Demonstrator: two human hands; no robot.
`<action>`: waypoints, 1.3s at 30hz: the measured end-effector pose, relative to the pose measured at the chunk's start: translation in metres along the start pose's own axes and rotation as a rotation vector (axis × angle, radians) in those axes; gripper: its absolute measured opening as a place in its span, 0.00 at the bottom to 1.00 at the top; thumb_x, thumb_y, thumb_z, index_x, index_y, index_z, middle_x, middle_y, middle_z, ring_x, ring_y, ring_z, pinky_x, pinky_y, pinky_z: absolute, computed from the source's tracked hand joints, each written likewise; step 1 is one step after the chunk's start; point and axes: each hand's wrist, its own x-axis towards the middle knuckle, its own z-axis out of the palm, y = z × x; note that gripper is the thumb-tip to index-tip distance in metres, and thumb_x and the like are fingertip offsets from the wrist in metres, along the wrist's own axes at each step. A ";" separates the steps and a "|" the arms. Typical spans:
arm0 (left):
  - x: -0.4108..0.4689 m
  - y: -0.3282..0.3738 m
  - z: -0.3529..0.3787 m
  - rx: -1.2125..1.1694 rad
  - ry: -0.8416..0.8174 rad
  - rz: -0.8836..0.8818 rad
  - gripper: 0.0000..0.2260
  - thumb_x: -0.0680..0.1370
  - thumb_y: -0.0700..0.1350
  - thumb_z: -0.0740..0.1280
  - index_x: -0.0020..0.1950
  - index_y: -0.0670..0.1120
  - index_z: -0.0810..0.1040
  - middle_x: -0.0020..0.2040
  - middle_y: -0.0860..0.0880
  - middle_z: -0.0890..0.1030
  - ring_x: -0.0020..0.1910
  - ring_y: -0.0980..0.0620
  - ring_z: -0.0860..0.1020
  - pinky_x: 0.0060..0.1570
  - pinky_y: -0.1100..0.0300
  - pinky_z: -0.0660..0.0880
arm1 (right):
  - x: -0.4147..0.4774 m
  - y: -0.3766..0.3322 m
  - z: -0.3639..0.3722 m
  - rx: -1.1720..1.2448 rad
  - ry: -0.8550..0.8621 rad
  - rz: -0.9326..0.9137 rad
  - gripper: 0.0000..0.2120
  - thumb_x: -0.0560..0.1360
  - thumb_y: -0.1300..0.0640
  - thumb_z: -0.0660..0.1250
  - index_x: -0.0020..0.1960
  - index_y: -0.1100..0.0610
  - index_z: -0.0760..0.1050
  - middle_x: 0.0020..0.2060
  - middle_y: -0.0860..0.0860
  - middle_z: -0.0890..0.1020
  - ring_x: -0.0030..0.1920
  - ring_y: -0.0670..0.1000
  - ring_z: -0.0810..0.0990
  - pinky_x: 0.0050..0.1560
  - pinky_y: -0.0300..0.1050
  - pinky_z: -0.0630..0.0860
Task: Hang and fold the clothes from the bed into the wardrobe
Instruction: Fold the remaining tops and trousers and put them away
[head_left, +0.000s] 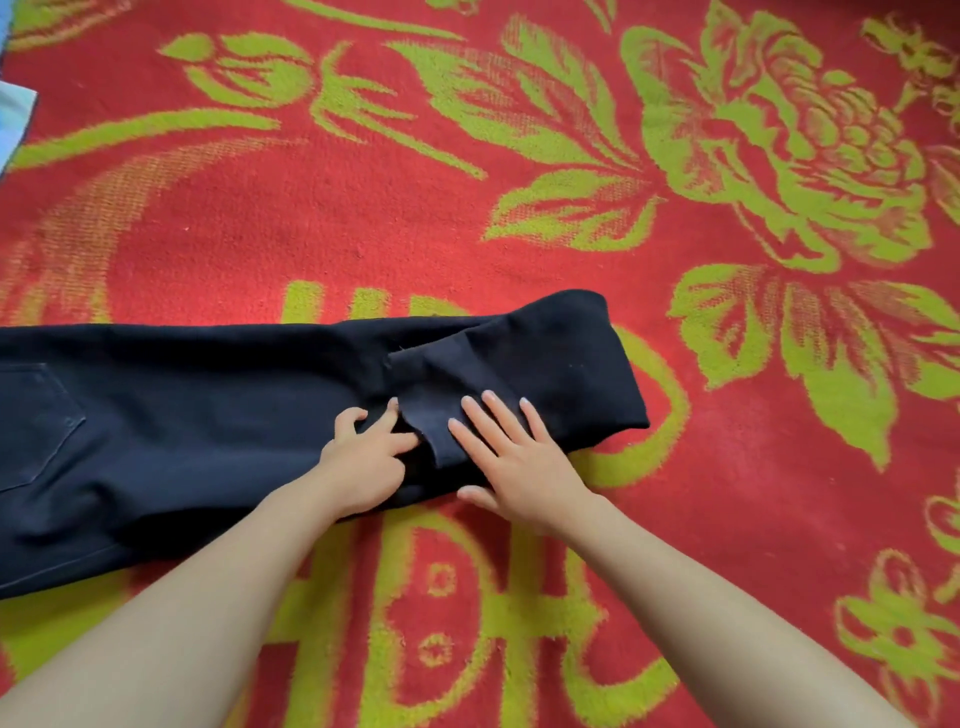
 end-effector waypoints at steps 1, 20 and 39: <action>0.001 0.000 0.000 -0.062 0.034 0.012 0.22 0.77 0.35 0.52 0.66 0.53 0.71 0.78 0.53 0.50 0.73 0.44 0.48 0.71 0.57 0.51 | -0.002 -0.001 0.000 0.012 -0.089 0.037 0.28 0.74 0.41 0.52 0.64 0.54 0.76 0.63 0.55 0.77 0.64 0.57 0.75 0.58 0.60 0.75; 0.017 0.024 0.019 0.490 0.139 -0.054 0.31 0.76 0.69 0.44 0.70 0.62 0.29 0.75 0.48 0.30 0.74 0.47 0.32 0.72 0.42 0.40 | -0.030 0.103 -0.020 0.419 -0.289 0.599 0.29 0.79 0.43 0.57 0.76 0.49 0.53 0.77 0.51 0.48 0.76 0.52 0.45 0.73 0.52 0.50; -0.072 -0.048 -0.024 -1.303 0.249 -0.012 0.11 0.82 0.49 0.55 0.55 0.52 0.77 0.57 0.51 0.79 0.62 0.47 0.74 0.68 0.49 0.65 | 0.061 -0.049 -0.177 0.673 0.385 0.852 0.12 0.69 0.58 0.66 0.53 0.59 0.74 0.46 0.54 0.80 0.47 0.57 0.77 0.45 0.48 0.68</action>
